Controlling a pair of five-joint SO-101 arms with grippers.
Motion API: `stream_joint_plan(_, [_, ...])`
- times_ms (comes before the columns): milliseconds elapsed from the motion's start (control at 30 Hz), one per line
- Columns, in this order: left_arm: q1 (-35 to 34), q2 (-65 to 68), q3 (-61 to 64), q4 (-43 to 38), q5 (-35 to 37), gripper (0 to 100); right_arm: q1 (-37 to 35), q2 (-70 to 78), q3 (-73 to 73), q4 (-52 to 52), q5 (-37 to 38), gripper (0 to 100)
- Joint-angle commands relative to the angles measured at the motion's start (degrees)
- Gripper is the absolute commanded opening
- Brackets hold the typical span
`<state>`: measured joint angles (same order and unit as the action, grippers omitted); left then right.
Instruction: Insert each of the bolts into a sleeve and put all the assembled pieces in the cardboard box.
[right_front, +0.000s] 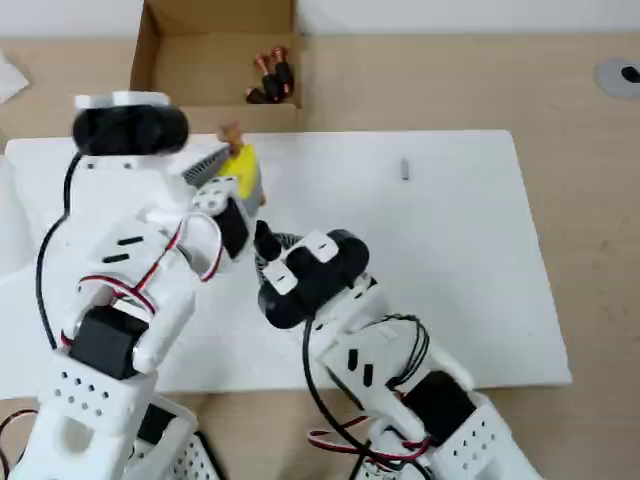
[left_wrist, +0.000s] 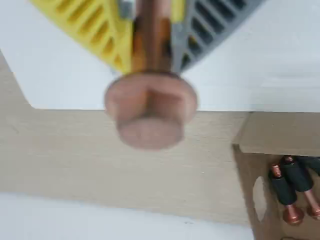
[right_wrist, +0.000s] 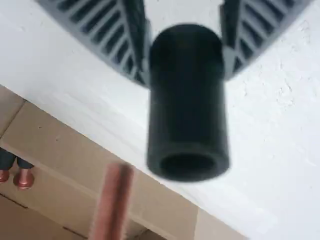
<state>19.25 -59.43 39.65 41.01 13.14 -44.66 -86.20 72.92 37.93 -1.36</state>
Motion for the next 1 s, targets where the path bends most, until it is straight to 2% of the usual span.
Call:
stream_joint_plan(0, [1.3,-0.7,-0.8,-0.1,0.3,0,-0.6,-1.0,-0.7,-1.3,-0.5,0.9])
stream_joint_plan(500, [-0.3,-0.7,-1.6,0.4,0.2,0,-0.5,-0.6,-2.7,0.1,-0.5,0.9])
stream_joint_plan(633, [-0.2,-0.7,-6.1,4.5,0.3,0,0.8,2.9,-3.0,0.7,-1.2,0.9])
stream_joint_plan(800, [-0.3,-0.7,-9.1,7.6,0.3,0,4.0,6.6,-3.9,-3.3,-3.0,0.9])
stream_joint_plan(967, [-0.2,-0.7,-11.0,10.2,0.3,0,4.2,8.4,-4.1,-3.8,-3.0,0.9])
